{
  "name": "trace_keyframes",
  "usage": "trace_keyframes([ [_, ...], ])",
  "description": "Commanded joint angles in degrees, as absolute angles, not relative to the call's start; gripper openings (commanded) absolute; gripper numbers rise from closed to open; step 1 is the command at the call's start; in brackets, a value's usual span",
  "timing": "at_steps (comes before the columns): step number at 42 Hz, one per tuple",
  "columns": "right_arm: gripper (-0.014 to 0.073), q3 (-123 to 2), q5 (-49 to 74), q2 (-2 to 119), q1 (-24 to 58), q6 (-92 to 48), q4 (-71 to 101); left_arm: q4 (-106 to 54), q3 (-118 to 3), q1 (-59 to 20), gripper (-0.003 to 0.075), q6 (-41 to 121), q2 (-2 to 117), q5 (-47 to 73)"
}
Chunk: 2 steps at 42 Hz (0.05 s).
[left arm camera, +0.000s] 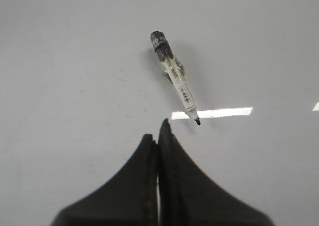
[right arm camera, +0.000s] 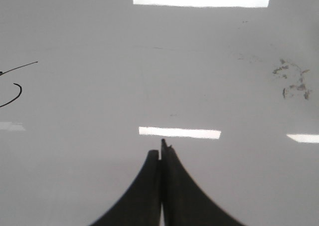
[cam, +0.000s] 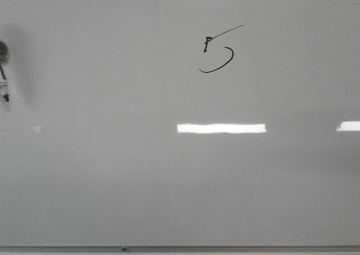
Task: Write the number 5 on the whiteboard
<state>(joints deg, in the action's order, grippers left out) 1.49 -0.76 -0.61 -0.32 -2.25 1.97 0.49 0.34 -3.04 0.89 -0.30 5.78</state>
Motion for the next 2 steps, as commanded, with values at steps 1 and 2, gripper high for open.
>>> trace_keyframes([
  [1,-0.0069,0.7,-5.8,-1.7,-0.6,-2.9,2.0,0.0,0.7,-3.6,-0.002,0.9,-1.3,1.2],
  [2,-0.0069,0.7,-5.8,-1.7,-0.6,-2.9,2.0,0.0,0.7,-3.6,-0.002,0.9,-1.3,1.2],
])
